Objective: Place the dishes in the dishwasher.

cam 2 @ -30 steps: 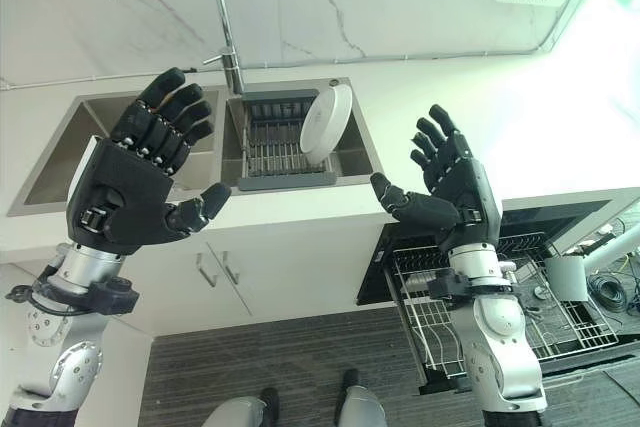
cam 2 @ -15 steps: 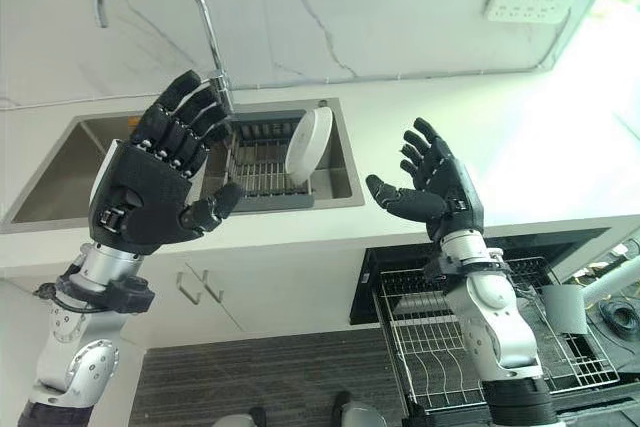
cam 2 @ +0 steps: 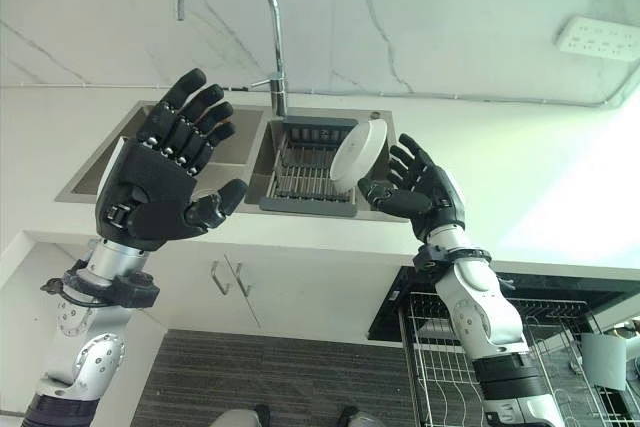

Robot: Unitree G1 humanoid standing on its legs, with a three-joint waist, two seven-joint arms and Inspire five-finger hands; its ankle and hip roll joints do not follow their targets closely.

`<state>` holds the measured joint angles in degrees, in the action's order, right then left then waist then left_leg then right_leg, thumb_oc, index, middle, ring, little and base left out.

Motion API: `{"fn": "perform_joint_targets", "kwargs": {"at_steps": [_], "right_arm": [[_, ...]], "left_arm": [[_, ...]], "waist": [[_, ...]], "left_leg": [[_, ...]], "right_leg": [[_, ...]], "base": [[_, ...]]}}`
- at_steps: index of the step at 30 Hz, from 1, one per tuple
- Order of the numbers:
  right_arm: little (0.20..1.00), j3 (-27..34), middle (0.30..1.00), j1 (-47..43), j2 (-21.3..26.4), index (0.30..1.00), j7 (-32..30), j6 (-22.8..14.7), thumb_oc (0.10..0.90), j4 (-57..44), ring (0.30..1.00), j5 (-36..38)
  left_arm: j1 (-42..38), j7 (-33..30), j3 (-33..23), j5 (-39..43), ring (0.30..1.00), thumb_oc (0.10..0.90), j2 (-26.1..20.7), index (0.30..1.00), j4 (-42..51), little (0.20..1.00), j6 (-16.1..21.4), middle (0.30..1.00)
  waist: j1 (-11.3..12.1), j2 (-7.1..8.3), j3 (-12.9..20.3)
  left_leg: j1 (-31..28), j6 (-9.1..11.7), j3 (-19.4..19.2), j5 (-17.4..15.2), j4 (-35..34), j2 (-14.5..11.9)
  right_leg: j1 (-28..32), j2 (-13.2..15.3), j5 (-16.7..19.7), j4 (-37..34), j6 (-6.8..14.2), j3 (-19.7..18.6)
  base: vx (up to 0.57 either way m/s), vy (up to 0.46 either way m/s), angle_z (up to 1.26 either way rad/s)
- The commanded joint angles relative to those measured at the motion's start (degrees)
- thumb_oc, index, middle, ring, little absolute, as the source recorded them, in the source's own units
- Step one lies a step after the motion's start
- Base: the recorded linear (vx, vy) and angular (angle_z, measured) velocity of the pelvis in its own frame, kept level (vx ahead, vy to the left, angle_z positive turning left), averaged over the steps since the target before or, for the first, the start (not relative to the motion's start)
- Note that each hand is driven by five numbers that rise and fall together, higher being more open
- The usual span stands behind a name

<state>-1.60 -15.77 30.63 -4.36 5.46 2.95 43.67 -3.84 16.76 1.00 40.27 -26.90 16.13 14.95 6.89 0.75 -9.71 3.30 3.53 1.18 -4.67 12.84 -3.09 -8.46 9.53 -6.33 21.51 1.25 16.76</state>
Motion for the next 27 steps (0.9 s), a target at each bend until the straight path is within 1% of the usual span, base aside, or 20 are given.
{"fn": "perform_joint_targets", "kwargs": {"at_steps": [1, 7, 13, 17, 18, 22, 27], "right_arm": [[0.900, 2.8, 0.900, -9.7, -0.1, 0.900, -1.6, -4.2, 0.800, -0.1, 0.900, 3.7], [0.900, 3.2, 0.900, -12.7, 1.4, 0.900, -4.9, -3.7, 0.800, 6.1, 0.900, 5.7], [0.900, 4.1, 0.900, -13.2, 2.0, 0.900, -6.3, -3.7, 0.800, 7.6, 0.900, 5.6], [0.900, 4.1, 0.900, -13.2, 2.1, 0.900, -6.0, -3.5, 0.800, 8.5, 0.900, 6.1], [0.900, 3.8, 0.900, -13.6, 1.9, 0.900, -5.8, -3.6, 0.800, 9.6, 0.900, 7.5], [0.900, 3.6, 0.900, -14.1, 1.8, 0.900, -5.2, -3.4, 0.800, 11.3, 0.900, 8.3], [0.900, 3.1, 0.900, -15.3, 1.7, 0.900, -4.0, -2.7, 0.800, 14.4, 0.900, 11.3]], "left_arm": [[-5.5, -0.4, 0.6, 2.7, 0.900, 0.800, -3.0, 0.900, 3.1, 0.900, 5.3, 0.900], [-7.2, -1.5, 1.6, 3.0, 0.900, 0.800, -3.6, 0.900, 1.8, 0.900, 5.2, 0.900], [-7.7, -2.4, 1.9, 2.9, 0.900, 0.800, -4.2, 0.900, 1.3, 0.900, 5.0, 0.900], [-8.0, -2.6, 1.9, 3.1, 0.900, 0.800, -4.4, 0.900, 1.0, 0.900, 4.9, 0.900], [-8.3, -2.7, 2.2, 2.9, 0.900, 0.800, -4.3, 0.900, 0.8, 0.900, 4.8, 0.900], [-8.7, -2.8, 2.6, 2.6, 0.900, 0.800, -4.1, 0.900, 0.7, 0.900, 4.4, 0.900], [-9.1, -3.3, 3.1, 2.6, 0.900, 0.800, -4.2, 0.900, 0.4, 0.900, 3.9, 0.900]], "waist": [[-0.9, 1.89, 3.0], [-0.5, 2.25, 3.1], [-0.3, 2.19, 2.9], [-0.3, 2.10, 2.8], [-0.2, 2.07, 2.8], [-0.1, 2.06, 2.9], [0.2, 1.95, 3.1]], "left_leg": [[-2.5, -2.7, -3.3, -11.8, 4.3, 1.5], [-2.9, -2.7, -2.8, -11.9, 4.3, 1.7], [-3.0, -2.7, -2.7, -12.1, 4.3, 1.8], [-3.2, -2.8, -2.9, -12.1, 4.3, 1.8], [-3.3, -2.8, -2.9, -12.2, 4.3, 1.8], [-3.3, -2.8, -3.0, -12.2, 4.3, 1.8], [-3.4, -2.6, -3.1, -12.1, 4.3, 1.6]], "right_leg": [[4.7, 0.0, -2.5, -4.3, 5.1, -0.7], [5.6, 0.2, -2.8, -4.3, 5.0, -0.1], [6.1, 0.2, -3.1, -4.3, 5.1, 0.1], [6.4, 0.2, -3.3, -4.3, 5.1, -0.2], [6.5, 0.2, -3.4, -4.3, 5.1, -0.2], [6.8, 0.1, -3.6, -4.3, 5.1, -0.3], [7.3, 0.0, -3.9, -4.3, 5.0, -0.2]], "base": [[0.02, 0.036, 0.17], [0.02, 0.044, 0.09], [0.00, 0.014, 0.02], [0.00, 0.000, 0.00], [0.00, 0.000, 0.00], [0.00, 0.000, 0.00], [0.00, 0.000, 0.00]]}}
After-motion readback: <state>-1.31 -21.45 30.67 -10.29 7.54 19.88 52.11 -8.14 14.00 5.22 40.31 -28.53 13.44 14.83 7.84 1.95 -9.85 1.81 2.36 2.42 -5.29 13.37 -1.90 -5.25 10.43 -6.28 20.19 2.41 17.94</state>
